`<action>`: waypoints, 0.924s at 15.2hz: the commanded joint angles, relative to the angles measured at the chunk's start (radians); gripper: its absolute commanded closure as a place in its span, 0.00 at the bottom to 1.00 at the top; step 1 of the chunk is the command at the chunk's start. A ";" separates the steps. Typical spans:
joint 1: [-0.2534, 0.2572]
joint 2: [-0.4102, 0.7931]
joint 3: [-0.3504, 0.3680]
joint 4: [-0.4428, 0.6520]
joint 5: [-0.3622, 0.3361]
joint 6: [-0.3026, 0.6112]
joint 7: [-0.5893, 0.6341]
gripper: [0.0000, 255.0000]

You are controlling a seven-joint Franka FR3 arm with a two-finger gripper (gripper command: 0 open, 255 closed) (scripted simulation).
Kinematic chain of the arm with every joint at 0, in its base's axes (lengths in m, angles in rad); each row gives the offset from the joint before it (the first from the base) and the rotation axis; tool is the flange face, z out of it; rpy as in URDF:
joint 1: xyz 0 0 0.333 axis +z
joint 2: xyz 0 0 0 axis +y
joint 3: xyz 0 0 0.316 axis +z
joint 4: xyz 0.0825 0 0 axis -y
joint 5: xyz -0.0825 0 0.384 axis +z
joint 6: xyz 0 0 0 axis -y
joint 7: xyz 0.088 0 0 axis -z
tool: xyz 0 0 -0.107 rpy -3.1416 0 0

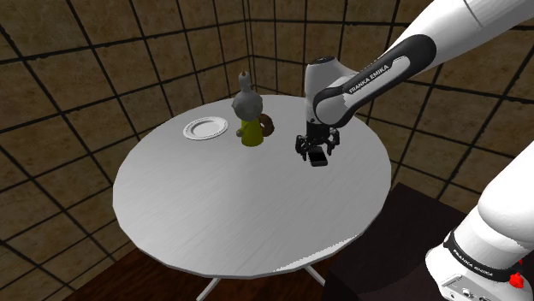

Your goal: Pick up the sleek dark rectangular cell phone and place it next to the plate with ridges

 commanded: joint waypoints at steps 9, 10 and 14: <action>0.001 0.001 0.001 0.001 0.000 0.000 0.002 1.00; 0.001 0.003 0.001 0.002 -0.001 0.000 0.003 1.00; 0.000 -0.009 0.000 0.004 0.005 -0.013 -0.004 1.00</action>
